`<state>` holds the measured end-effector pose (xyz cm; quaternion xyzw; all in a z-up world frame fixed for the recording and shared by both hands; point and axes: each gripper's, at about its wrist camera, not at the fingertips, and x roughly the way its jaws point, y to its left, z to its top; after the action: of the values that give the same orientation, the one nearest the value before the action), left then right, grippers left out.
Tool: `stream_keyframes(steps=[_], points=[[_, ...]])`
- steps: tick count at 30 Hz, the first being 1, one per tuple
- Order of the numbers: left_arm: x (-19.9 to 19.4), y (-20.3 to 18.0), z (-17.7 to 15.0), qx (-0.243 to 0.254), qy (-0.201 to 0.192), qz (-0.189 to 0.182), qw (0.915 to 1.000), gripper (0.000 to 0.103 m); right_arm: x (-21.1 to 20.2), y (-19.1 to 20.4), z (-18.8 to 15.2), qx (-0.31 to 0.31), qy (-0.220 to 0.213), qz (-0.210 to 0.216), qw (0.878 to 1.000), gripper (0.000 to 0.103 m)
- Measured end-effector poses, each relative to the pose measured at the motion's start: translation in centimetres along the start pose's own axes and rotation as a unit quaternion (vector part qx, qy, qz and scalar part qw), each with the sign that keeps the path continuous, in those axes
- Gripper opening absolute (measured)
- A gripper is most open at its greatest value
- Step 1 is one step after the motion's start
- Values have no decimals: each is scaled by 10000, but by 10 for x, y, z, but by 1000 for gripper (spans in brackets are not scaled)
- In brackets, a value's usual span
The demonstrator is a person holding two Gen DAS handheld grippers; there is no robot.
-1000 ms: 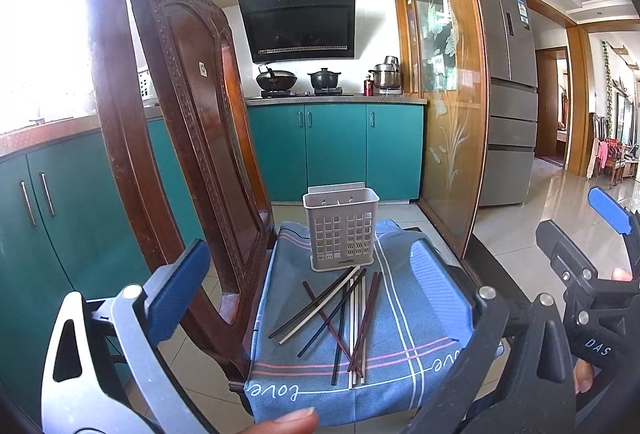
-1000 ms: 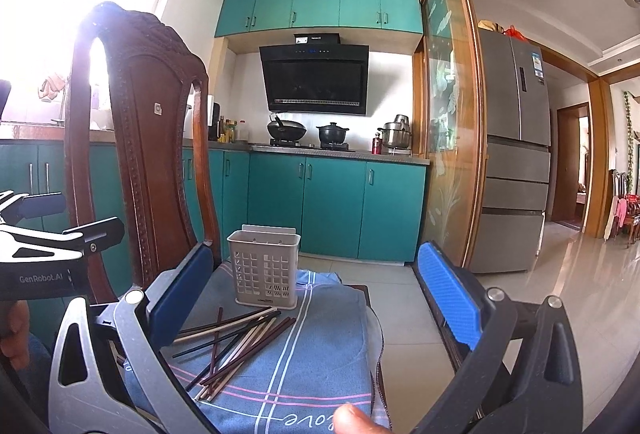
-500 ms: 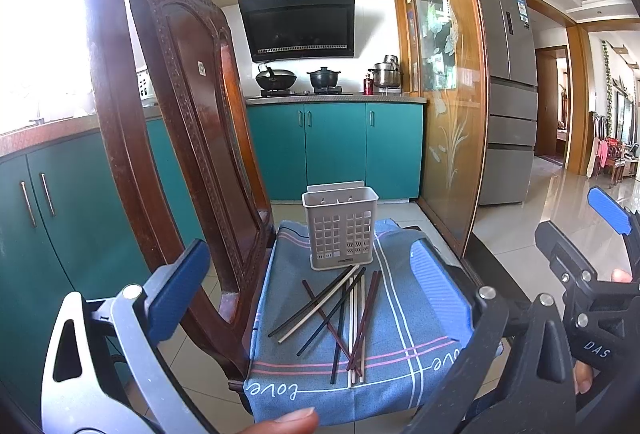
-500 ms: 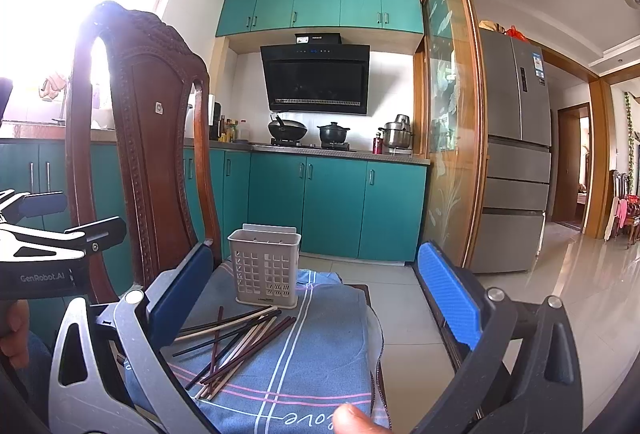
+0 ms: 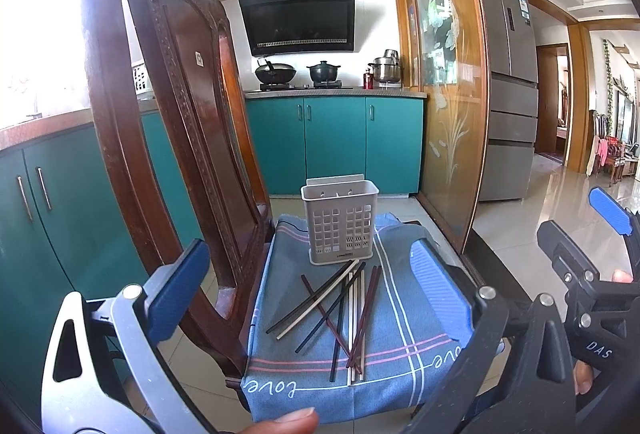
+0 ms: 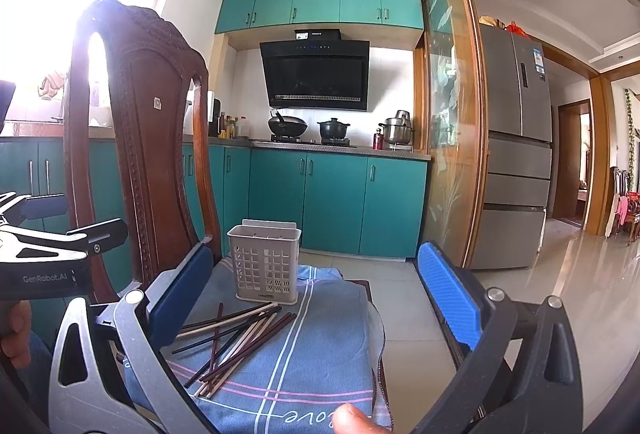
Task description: Organize utensils
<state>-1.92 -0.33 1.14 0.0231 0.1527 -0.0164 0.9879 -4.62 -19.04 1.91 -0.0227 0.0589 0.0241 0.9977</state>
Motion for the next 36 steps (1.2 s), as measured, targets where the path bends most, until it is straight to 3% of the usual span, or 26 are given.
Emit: stream_keyframes(steps=[14,21,24,26,30,31,33,35,36], points=[[8,-3,-2,14,72,-7,10000,100,5,-4,-4,64,59,-14,10000,100],[29,-3,-8,34,343,-1,9994,100,17,-10,-10,-16,265,-11,9996,100],[44,-3,-10,72,536,-138,9984,100,36,-18,-17,-65,633,133,9979,100],[60,-3,-9,104,702,-270,9971,100,62,-31,-27,110,1120,361,9930,100],[100,-6,-7,207,1103,-645,9916,99,119,-55,-64,573,2142,923,9707,97],[108,-8,-7,273,1145,-685,9907,96,129,-58,-72,589,2297,1017,9661,89],[134,-14,-6,464,1314,-749,9874,77,148,-61,-86,611,2574,1044,9587,79],[169,-19,-6,626,1666,-776,9810,47,167,-62,-98,593,2818,1112,9512,66],[179,-21,-7,664,1752,-783,9792,43,175,-62,-102,578,2901,1159,9482,65]])
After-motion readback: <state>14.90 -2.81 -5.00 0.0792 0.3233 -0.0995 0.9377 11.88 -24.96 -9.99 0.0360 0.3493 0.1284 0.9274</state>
